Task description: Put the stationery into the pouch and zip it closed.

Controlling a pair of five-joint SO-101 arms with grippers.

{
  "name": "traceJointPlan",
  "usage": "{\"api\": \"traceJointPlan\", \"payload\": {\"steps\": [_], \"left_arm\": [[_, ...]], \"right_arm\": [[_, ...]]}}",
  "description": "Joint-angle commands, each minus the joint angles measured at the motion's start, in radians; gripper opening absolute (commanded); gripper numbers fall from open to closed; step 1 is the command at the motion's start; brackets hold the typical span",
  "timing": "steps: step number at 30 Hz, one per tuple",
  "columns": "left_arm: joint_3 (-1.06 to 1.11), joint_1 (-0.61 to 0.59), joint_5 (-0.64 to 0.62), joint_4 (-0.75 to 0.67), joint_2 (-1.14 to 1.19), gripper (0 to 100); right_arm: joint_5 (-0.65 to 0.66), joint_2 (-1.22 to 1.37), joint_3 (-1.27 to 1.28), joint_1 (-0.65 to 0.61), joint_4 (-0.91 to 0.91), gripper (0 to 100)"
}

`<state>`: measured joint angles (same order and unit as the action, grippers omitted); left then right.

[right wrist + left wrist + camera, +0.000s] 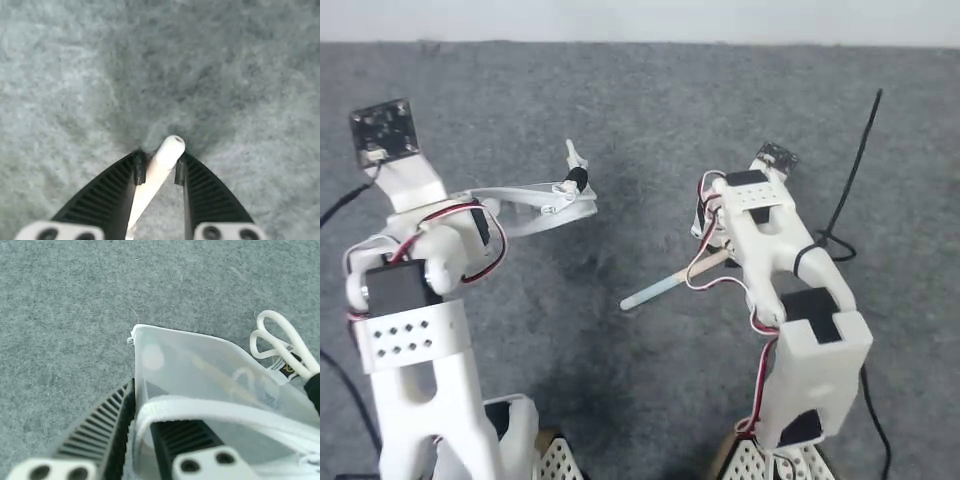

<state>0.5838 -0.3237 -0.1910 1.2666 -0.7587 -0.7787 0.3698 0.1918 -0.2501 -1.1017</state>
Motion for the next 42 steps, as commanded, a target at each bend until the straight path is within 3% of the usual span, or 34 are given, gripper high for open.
{"api": "traceJointPlan", "payload": {"steps": [1, 4, 7, 16, 21, 31, 42], "left_arm": [[-0.004, -0.005, 0.011, -0.032, 0.000, 1], [-0.004, -0.005, 0.011, -0.031, 0.000, 1], [-0.002, -0.005, 0.011, -0.031, 0.000, 1], [-0.002, -0.005, 0.011, -0.031, 0.000, 1], [-0.002, -0.005, 0.011, -0.029, 0.000, 1], [-0.002, -0.005, 0.011, -0.029, 0.000, 1], [-0.002, -0.005, 0.011, -0.029, 0.000, 1]], "right_arm": [[-0.012, 0.018, -0.126, 0.007, -0.133, 9.0], [-0.012, 0.024, -0.169, 0.007, -0.193, 7.8], [-0.012, 0.022, -0.175, 0.007, -0.196, 0.0], [-0.006, 0.016, -0.187, 0.004, -0.229, 0.7], [-0.003, 0.016, -0.310, -0.031, -0.398, 0.6], [0.307, 0.016, -0.548, -0.045, -0.690, 0.6], [0.319, -0.177, -0.428, -0.099, -0.691, 0.6]]}}
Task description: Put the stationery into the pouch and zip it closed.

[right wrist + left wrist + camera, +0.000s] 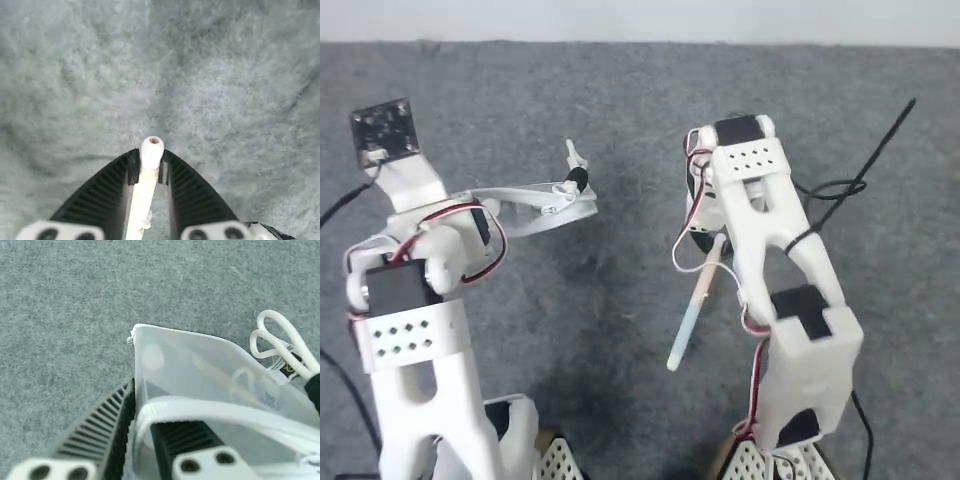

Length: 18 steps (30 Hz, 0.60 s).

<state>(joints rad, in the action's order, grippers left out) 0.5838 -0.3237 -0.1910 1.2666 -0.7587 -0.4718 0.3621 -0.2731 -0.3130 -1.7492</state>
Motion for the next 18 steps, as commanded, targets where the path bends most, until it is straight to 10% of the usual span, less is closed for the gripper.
{"api": "traceJointPlan", "payload": {"steps": [1, 18], "left_arm": [[-0.002, -0.005, 0.011, -0.029, 0.000, 1], [-0.002, -0.005, 0.011, -0.031, 0.000, 1]], "right_arm": [[0.012, -0.196, 0.055, -0.045, -0.044, 0.6], [0.014, -0.509, 0.176, -0.050, -0.044, 0.6]]}}
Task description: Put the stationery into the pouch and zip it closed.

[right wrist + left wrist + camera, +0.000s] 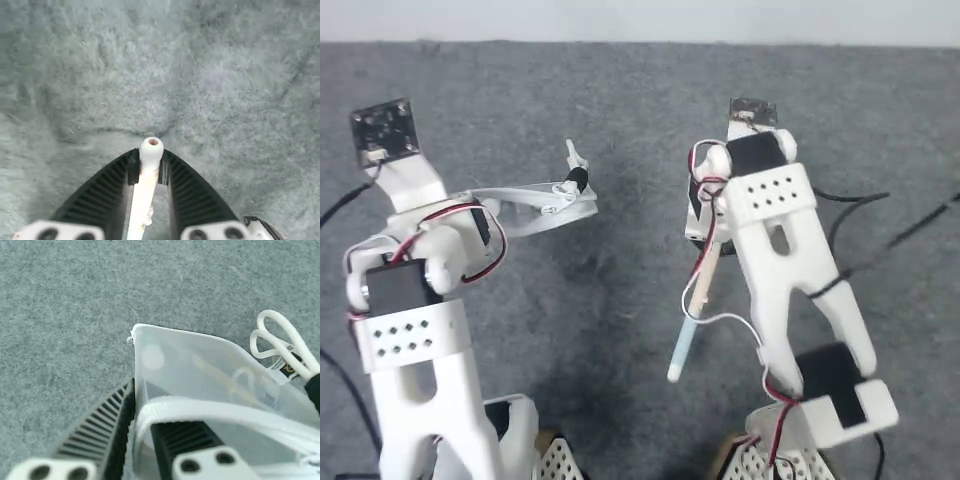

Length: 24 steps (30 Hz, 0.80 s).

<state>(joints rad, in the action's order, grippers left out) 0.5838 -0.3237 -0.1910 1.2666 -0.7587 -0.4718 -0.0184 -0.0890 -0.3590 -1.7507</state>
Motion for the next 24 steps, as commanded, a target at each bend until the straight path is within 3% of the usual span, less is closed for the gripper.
{"api": "traceJointPlan", "payload": {"steps": [1, 8, 24], "left_arm": [[-0.002, -0.005, 0.011, -0.031, 0.000, 1], [-0.002, -0.005, 0.011, -0.029, 0.000, 1], [-0.001, -0.005, 0.011, -0.031, 0.000, 1]], "right_arm": [[0.014, -0.151, -0.008, -0.005, -0.042, 0.6], [0.011, -0.312, -0.014, -0.067, -0.025, 0.6], [0.008, -0.568, -0.012, -0.136, 0.225, 0.6]]}}
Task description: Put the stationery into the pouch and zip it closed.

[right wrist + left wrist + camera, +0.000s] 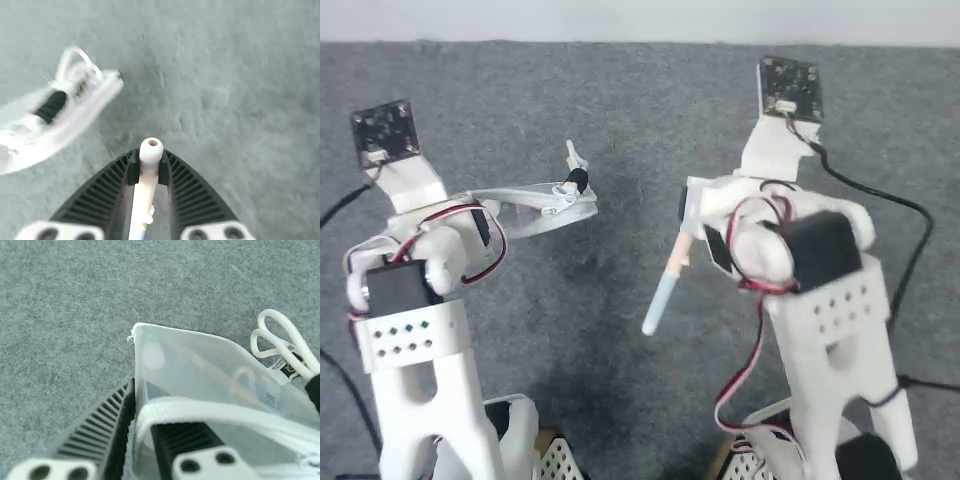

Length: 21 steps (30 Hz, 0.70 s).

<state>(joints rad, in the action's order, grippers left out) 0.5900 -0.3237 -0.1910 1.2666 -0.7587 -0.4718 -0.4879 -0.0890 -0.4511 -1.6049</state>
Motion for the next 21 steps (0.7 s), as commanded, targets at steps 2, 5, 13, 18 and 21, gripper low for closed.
{"api": "traceJointPlan", "payload": {"steps": [2, 5, 13, 18, 21], "left_arm": [[-0.007, -0.002, 0.011, -0.031, 0.000, 1], [-0.007, 0.000, 0.011, -0.031, 0.000, 1], [-0.007, 0.000, 0.011, -0.031, 0.000, 1], [0.001, 0.002, 0.011, -0.034, 0.000, 1], [0.001, 0.002, 0.011, -0.034, 0.000, 1]], "right_arm": [[0.006, -0.133, -0.009, -0.088, 0.119, 0.6], [0.006, -0.170, -0.009, -0.173, 0.180, 0.6], [0.009, -0.228, -0.008, -0.297, 0.364, 0.6], [0.011, -0.217, 0.003, -0.317, 0.489, 0.6], [0.012, -0.228, 0.081, -0.317, 0.607, 0.6]]}}
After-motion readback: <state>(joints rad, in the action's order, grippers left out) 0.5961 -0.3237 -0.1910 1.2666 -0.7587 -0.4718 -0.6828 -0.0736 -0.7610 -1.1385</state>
